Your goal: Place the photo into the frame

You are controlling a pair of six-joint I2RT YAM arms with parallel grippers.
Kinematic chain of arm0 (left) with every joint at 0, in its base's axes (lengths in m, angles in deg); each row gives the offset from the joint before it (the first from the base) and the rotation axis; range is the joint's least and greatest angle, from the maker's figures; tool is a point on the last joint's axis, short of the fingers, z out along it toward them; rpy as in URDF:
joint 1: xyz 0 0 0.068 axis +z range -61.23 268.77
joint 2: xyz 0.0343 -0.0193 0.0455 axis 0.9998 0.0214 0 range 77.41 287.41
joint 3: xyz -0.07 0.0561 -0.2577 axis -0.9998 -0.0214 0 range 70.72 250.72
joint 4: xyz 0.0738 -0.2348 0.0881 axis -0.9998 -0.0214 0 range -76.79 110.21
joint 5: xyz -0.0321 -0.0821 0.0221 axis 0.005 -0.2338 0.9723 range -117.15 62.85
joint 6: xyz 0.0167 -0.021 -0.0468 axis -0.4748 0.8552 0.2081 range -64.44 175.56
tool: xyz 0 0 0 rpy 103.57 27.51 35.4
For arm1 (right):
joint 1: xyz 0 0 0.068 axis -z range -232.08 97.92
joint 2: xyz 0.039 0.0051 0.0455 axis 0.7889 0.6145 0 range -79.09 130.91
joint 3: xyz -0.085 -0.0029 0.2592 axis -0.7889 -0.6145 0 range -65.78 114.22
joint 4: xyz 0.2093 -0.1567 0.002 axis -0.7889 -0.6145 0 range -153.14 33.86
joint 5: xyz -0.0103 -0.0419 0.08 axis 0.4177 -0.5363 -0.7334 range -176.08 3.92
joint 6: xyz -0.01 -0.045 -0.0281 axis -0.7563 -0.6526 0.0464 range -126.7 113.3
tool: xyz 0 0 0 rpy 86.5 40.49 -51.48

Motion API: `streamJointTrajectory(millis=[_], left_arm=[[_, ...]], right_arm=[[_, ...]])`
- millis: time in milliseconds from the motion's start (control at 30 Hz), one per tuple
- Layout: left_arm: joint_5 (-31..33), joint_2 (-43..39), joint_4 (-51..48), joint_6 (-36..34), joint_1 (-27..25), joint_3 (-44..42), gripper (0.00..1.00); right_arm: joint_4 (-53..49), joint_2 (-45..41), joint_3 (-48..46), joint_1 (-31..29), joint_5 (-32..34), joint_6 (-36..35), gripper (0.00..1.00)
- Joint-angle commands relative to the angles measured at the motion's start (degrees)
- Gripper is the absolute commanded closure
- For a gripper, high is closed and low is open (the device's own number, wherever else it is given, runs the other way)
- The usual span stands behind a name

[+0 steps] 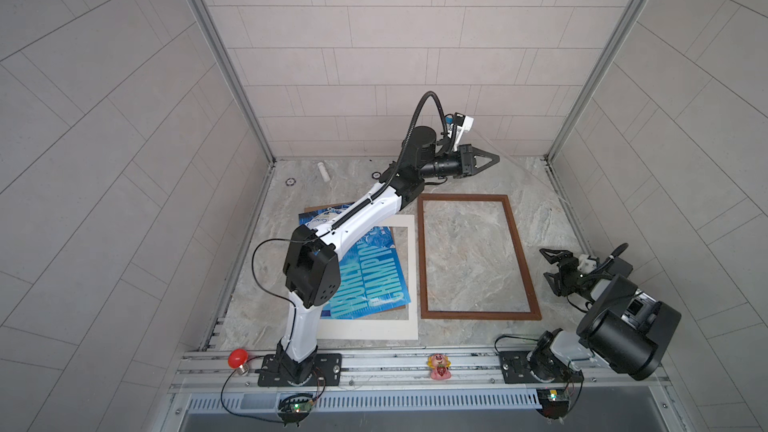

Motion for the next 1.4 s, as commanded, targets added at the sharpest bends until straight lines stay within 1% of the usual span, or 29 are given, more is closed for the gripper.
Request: streamJointTrajectory(millis=[0,100,133,167,233,267,333,367,433,467,567,700,833,900,1000,1067,1133,1200,1300,1367], left_arm=[[-5.6,2.0,11.9,5.4,-0.3,3.0,1.00],[-8.5,2.9,25.5,13.7,-0.4,0.1,1.00],[-9.7,3.0,31.3,16.8,-0.4,-2.2,1.00],[-10.4,2.5,36.3,19.3,-0.4,-5.7,1.00],[-10.7,0.2,41.1,20.1,-0.5,-14.8,1.00],[-9.8,-1.6,39.8,17.9,-0.7,-20.5,1.00],[-6.9,-4.6,36.1,11.4,-0.9,-30.8,1.00],[-5.6,-5.8,31.6,7.2,-1.1,-34.9,1.00],[-4.1,-6.7,24.0,-0.7,-2.0,-40.3,1.00],[-3.3,-6.7,21.1,-3.4,-2.5,-42.2,1.00],[-1.8,-6.3,20.9,-4.4,-3.6,-47.3,1.00],[1.0,-7.0,18.2,-6.2,-5.0,-52.3,1.00],[5.7,-8.4,9.1,-12.4,-6.3,-54.1,1.00],[7.9,-8.4,5.7,-13.6,-6.3,-54.2,1.00],[10.6,-8.6,2.2,-14.2,-6.4,-54.9,1.00],[13.4,-9.2,1.1,-13.3,-6.7,-56.0,1.00],[15.2,-9.8,3.3,-11.2,-6.9,-57.9,1.00],[16.5,-9.7,5.1,-9.1,-7.4,-59.0,1.00],[17.2,-9.5,4.9,-9.5,-8.3,-59.0,1.00],[17.6,-9.3,5.4,-9.7,-8.3,-59.6,1.00]], right_arm=[[-1.1,-1.2,-1.4,0.9,3.6,1.0,0.20],[-0.8,-2.1,-1.7,1.7,4.2,1.7,0.19],[-0.4,-2.1,-1.9,2.0,4.1,1.9,0.19],[-0.2,-2.0,-2.0,2.6,4.0,2.1,0.19],[1.0,-1.7,-2.7,3.7,3.4,2.8,0.20],[1.3,-1.5,-3.0,4.4,3.2,2.9,0.20],[1.0,-0.9,-3.0,5.6,3.7,2.5,0.20],[0.1,-0.6,-2.8,6.2,4.5,2.0,0.20],[-0.5,0.2,-2.6,6.7,5.2,1.7,0.20],[-0.2,0.6,-2.7,6.7,5.1,1.7,0.20],[-0.4,0.9,-3.0,6.7,4.4,1.4,0.20],[-2.3,0.0,-2.8,6.7,5.1,-0.4,0.20],[-3.0,0.0,-2.6,5.8,4.8,-1.0,0.20],[-3.6,-0.1,-2.5,4.8,4.5,-1.5,0.20],[-5.4,-1.0,-2.2,1.7,4.5,-3.2,0.20],[-7.5,-1.3,-1.0,-2.0,4.3,-4.9,0.19],[-11.5,-0.7,1.3,-6.3,4.8,-8.0,0.19],[-13.2,-0.5,2.2,-9.6,5.2,-9.4,0.19],[-12.8,-2.1,1.8,-10.5,7.9,-9.5,0.19],[-13.5,-3.2,2.1,-11.0,8.3,-10.2,0.18]])
